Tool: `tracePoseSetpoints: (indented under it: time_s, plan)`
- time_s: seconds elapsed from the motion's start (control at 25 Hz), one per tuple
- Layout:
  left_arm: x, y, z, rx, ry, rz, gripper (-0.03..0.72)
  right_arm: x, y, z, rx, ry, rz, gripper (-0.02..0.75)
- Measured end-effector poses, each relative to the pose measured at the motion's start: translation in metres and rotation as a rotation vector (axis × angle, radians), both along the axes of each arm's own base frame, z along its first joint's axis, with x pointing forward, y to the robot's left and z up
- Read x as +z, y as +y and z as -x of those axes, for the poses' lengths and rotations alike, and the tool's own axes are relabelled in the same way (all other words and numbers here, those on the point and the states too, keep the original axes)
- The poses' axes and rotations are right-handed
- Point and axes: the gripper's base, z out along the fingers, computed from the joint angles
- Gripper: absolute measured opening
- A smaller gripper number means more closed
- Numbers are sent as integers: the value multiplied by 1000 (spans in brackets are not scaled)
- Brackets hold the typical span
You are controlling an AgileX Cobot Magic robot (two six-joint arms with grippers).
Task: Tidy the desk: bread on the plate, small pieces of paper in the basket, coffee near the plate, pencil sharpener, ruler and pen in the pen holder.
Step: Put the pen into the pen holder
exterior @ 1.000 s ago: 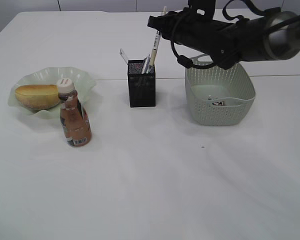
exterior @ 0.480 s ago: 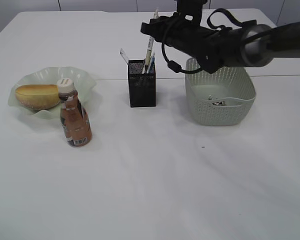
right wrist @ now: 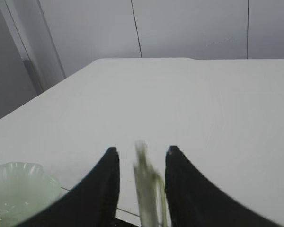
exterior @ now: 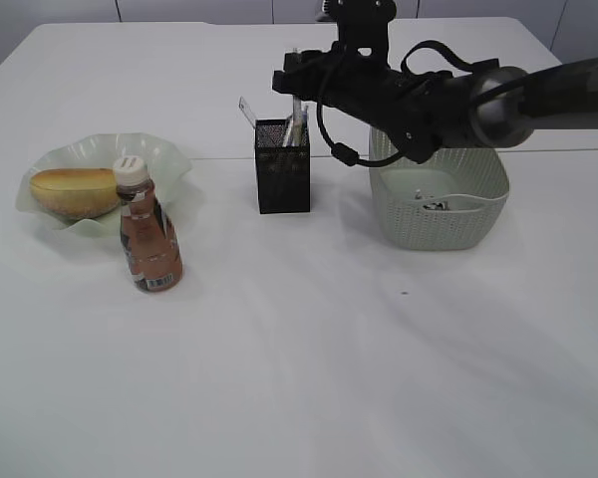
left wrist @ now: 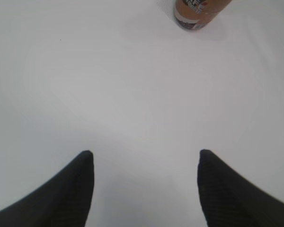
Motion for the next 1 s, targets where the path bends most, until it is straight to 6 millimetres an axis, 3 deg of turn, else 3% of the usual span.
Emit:
tracePoseSetpoints:
  time_s: [0.16,0.4,0.68,1.0]
  plan:
    - [0,0,-1,1,-3,0,496,-1,0,0,-2,18,7,303]
    - [0,0,-1,1,-3,0,492,9,-9,6,-71,179,51,319]
    - [0,0,-1,1,-3,0,490,48,-26,27,-189,385,124,318]
    - [-2,0,2,-7,31,0,488,106,-41,82,-168,622,322,295]
